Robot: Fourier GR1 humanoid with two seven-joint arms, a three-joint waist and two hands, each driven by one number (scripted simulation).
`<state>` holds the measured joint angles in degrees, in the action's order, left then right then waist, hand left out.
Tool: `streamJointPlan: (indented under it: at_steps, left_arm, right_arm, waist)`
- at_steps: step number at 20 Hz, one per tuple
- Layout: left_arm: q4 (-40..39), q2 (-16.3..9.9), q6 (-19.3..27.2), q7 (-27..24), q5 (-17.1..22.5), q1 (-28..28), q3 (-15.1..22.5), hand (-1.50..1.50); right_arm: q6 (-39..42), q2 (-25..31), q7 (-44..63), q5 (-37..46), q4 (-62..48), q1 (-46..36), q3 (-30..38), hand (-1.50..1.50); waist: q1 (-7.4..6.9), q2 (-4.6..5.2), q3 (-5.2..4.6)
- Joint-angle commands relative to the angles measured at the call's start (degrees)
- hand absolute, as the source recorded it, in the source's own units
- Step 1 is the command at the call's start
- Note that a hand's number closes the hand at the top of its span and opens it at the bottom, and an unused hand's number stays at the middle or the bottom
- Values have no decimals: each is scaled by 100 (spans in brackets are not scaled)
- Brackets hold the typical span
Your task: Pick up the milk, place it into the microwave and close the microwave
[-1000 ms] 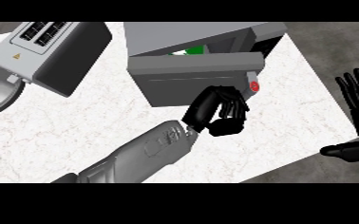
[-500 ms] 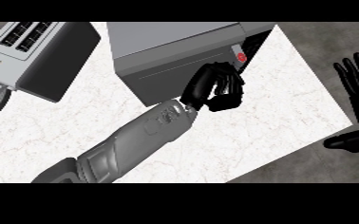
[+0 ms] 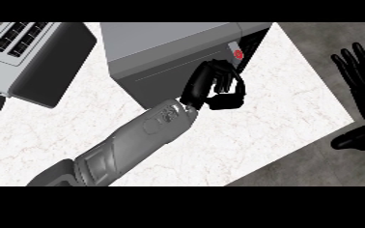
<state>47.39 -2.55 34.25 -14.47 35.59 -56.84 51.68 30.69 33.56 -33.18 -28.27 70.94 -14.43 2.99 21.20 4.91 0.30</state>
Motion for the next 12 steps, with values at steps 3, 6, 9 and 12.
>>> streamJointPlan:
  at_steps: [3,6,9,12]
  left_arm:
    - [-192,242,39,-15,97,-579,-75,150]
    - [-168,241,123,-24,177,-537,-44,150]
    - [-170,241,188,-55,219,-509,-23,150]
    - [-167,242,229,-21,284,-582,-2,150]
  right_arm:
    - [597,114,61,-193,108,-140,-176,-150]
    - [701,269,144,-79,345,-309,-297,-150]
    - [1052,376,148,17,671,-425,-554,150]
    - [1300,436,230,-33,1005,-507,-753,150]
  waist:
    - [152,49,9]
    - [167,37,-4]
    - [142,28,5]
    - [214,-24,9]
